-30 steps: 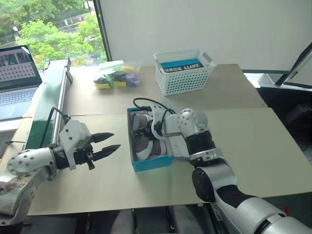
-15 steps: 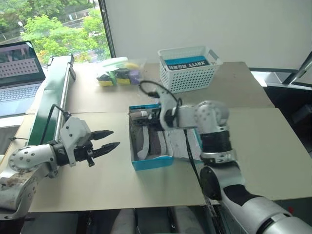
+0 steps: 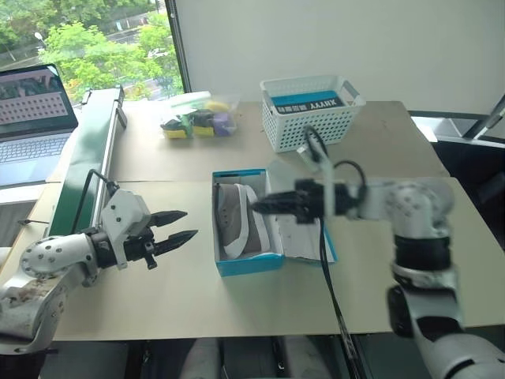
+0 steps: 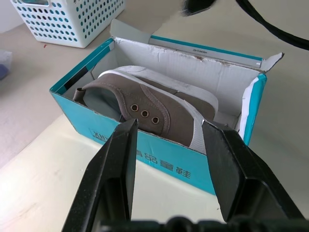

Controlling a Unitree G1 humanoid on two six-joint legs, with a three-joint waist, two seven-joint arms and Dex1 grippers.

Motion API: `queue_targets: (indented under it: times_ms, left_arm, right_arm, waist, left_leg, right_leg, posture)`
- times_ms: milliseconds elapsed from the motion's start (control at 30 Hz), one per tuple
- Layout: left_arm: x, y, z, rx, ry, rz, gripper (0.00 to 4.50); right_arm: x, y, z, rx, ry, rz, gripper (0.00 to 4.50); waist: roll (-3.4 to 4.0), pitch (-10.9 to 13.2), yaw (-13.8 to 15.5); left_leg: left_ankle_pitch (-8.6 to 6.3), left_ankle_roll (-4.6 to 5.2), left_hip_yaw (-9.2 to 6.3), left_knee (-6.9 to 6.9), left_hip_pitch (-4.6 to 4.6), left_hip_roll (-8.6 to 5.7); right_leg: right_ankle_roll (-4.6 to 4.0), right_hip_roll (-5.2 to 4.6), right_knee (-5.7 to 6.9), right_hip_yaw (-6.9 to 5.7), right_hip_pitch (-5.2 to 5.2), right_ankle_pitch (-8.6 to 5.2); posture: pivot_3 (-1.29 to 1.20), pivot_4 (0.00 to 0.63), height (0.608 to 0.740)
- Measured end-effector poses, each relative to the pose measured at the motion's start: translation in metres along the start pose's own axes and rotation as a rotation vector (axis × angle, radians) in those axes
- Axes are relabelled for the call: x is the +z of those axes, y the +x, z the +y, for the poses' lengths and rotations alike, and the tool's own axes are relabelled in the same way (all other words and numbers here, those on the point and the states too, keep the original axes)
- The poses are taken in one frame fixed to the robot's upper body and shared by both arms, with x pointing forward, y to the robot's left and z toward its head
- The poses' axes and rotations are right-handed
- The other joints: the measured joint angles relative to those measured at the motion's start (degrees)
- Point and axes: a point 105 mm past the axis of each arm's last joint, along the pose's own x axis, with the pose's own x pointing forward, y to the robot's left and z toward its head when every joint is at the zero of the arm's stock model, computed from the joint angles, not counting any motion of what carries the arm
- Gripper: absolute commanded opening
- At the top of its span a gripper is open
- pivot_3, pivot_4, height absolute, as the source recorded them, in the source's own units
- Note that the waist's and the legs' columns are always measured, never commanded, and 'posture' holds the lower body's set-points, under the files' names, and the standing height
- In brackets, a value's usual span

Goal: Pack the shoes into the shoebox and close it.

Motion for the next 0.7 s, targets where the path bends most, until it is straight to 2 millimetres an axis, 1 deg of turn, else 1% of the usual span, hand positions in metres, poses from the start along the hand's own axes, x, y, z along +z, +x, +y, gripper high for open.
queue_targets:
  times_ms: [67,100,133,167,200,300,333,367,400,433,533,633,667,700]
  left_arm:
    - [0.001,0.001,0.000,-0.001,0.003,-0.004,2.24]
    - [0.001,0.001,0.001,0.001,0.003,-0.003,2.24]
    - [0.000,0.001,0.001,0.003,0.002,-0.001,2.24]
    - [0.001,0.002,0.001,0.002,0.004,-0.003,2.24]
    - [0.003,0.003,0.002,0.001,0.009,-0.008,2.24]
    - [0.004,0.004,0.003,0.004,0.015,-0.013,2.24]
    - [0.004,0.004,0.003,0.003,0.015,-0.012,2.24]
    - [0.005,0.005,0.003,0.003,0.015,-0.013,2.24]
    - [0.005,0.006,0.004,0.000,0.016,-0.014,2.24]
    - [0.006,0.007,0.005,0.000,0.019,-0.017,2.24]
    - [0.006,0.007,0.007,0.001,0.020,-0.017,2.24]
    - [0.006,0.008,0.007,-0.001,0.015,-0.016,2.24]
    - [0.005,0.008,0.008,-0.001,0.013,-0.015,2.24]
    - [0.004,0.008,0.008,0.001,0.009,-0.014,2.24]
  right_arm:
    - [-0.022,-0.010,0.014,0.071,0.005,0.072,0.27]
    - [-0.033,-0.014,0.018,0.092,0.011,0.109,0.05]
    - [-0.044,-0.016,0.023,0.116,0.025,0.147,0.05]
    - [-0.049,-0.016,0.025,0.129,0.014,0.165,0.05]
    - [-0.061,-0.015,0.022,0.105,-0.007,0.215,0.05]
    - [-0.098,-0.008,0.003,0.020,-0.005,0.315,0.05]
    - [-0.108,-0.005,-0.002,-0.007,-0.012,0.340,0.05]
    - [-0.113,-0.003,-0.005,-0.025,-0.019,0.352,0.05]
    - [-0.120,0.000,-0.016,-0.088,-0.034,0.360,0.05]
    - [-0.125,0.003,-0.028,-0.159,-0.040,0.357,0.05]
    - [-0.134,0.004,-0.050,-0.304,-0.017,0.321,0.05]
    - [-0.146,-0.009,-0.072,-0.517,0.002,0.263,0.05]
    - [-0.151,-0.015,-0.078,-0.579,0.023,0.238,0.05]
    - [-0.152,-0.016,-0.079,-0.614,0.048,0.184,0.05]
  waist:
    - [0.01,0.0,0.1]
    - [0.01,0.0,0.1]
    - [0.01,0.0,0.0]
    - [0.01,0.0,-0.1]
    - [0.00,0.0,0.0]
    - [-0.04,0.0,0.0]
    - [-0.04,0.0,0.1]
    - [-0.04,0.0,0.1]
    - [-0.06,0.0,0.1]
    - [-0.07,0.0,0.1]
    - [-0.07,0.0,0.3]
    - [-0.07,0.0,0.7]
    - [-0.07,0.0,0.8]
    - [-0.12,-0.1,0.9]
  left_leg:
    - [0.00,0.00,0.02,0.00,0.07,0.02]
    - [0.00,0.00,0.04,0.00,0.14,0.03]
    - [0.00,0.00,0.08,0.00,0.19,0.06]
    - [0.00,0.00,0.19,0.00,0.22,0.10]
    - [0.00,0.00,0.23,0.00,0.26,0.11]
    - [0.00,-0.01,0.35,0.04,0.30,0.12]
    - [0.00,-0.01,0.37,0.05,0.29,0.12]
    - [0.00,-0.01,0.38,0.06,0.26,0.12]
    - [0.00,-0.01,0.38,0.08,0.25,0.12]
    - [0.00,-0.01,0.39,0.09,0.21,0.10]
    - [0.00,-0.01,0.38,0.09,0.21,0.10]
    - [-0.02,-0.04,0.38,0.09,0.21,0.07]
    - [-0.03,-0.05,0.39,0.08,0.20,0.06]
    - [-0.03,-0.05,0.39,0.08,0.24,0.07]
  right_leg:
    - [0.16,0.02,-0.02,0.02,0.06,-0.08]
    - [0.33,0.03,-0.03,0.03,0.11,-0.19]
    - [0.38,0.06,-0.02,0.07,0.11,-0.22]
    - [0.38,0.09,-0.03,0.14,0.10,-0.22]
    - [0.40,0.10,-0.02,0.17,0.13,-0.23]
    - [0.43,0.10,-0.03,0.26,0.13,-0.25]
    - [0.43,0.09,-0.03,0.28,0.13,-0.25]
    - [0.43,0.09,-0.03,0.29,0.11,-0.24]
    - [0.44,0.10,-0.03,0.29,0.12,-0.23]
    - [0.45,0.08,-0.02,0.32,0.07,-0.22]
    - [0.38,0.08,-0.01,0.33,0.08,-0.17]
    - [0.21,0.05,-0.02,0.33,0.10,-0.07]
    - [0.20,0.03,-0.03,0.35,0.09,-0.06]
    - [0.20,0.04,-0.03,0.35,0.14,-0.06]
  posture:
    - [0.00,0.150,0.733]
    - [0.00,0.150,0.733]
    - [0.00,0.150,0.733]
    - [0.00,0.150,0.733]
    - [0.00,0.150,0.733]
    - [0.00,0.150,0.733]
    - [0.00,0.150,0.733]
    - [0.00,0.150,0.733]
    - [0.00,0.150,0.733]
    - [0.00,0.150,0.733]
    - [0.00,0.150,0.733]
    - [0.00,0.150,0.733]
    - [0.00,0.150,0.733]
    - [0.00,0.150,0.733]
